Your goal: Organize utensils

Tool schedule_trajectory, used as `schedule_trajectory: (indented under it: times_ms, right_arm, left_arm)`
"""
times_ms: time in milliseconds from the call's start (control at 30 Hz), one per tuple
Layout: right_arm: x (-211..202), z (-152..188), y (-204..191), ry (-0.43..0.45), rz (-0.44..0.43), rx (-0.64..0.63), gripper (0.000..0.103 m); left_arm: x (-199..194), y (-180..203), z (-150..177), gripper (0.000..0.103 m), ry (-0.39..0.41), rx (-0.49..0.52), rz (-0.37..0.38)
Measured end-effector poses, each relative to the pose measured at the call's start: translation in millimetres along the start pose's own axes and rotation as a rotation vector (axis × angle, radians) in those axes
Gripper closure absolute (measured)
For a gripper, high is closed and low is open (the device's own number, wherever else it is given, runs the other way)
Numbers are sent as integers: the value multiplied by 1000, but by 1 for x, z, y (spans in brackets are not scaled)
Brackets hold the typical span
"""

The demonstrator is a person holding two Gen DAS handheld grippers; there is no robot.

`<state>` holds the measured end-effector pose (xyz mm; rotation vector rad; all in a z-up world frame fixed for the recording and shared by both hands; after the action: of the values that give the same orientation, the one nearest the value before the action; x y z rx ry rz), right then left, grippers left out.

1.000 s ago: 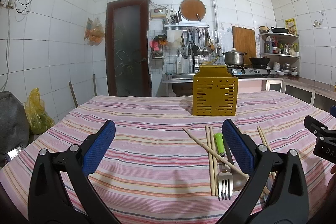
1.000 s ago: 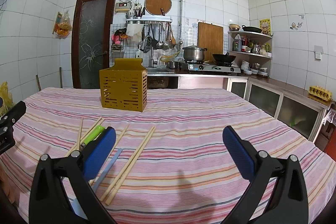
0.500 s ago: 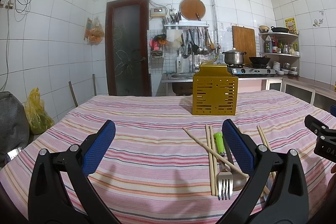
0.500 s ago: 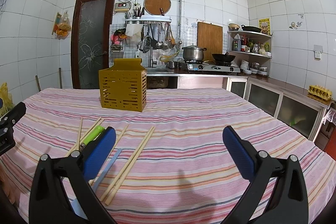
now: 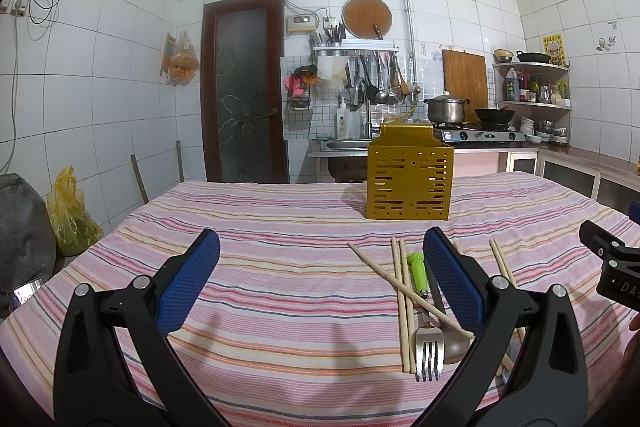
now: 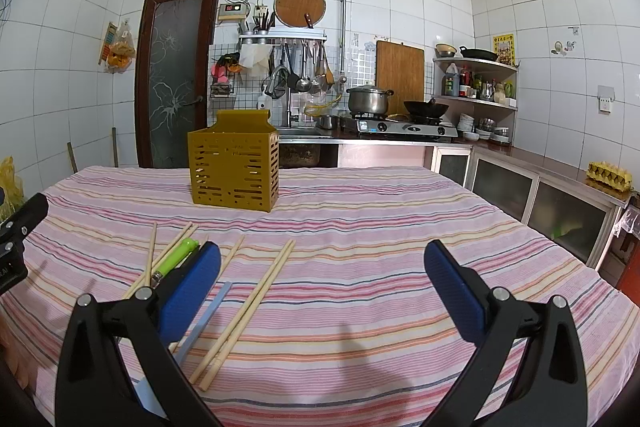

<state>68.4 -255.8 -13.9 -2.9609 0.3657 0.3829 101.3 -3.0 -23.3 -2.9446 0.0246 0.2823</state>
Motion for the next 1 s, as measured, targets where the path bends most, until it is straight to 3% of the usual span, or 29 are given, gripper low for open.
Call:
schedule_trajectory:
  times_ms: [1000]
  right_arm:
    - [1,3,1,-15,30,-6,4]
  left_arm:
    - [3,0,2,5,-17,0,3]
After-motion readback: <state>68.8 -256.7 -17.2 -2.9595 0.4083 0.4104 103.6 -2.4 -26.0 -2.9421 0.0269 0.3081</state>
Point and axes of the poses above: each gripper's, at about its wrist camera, not at the fingertips, and x roughly the way its jaws point, y to its right, z to its underside, the point moved 10 cm from there along x, roughly the way its jaws point, and after that the axes turned 8 degrees about x, right-handed, at the moved point
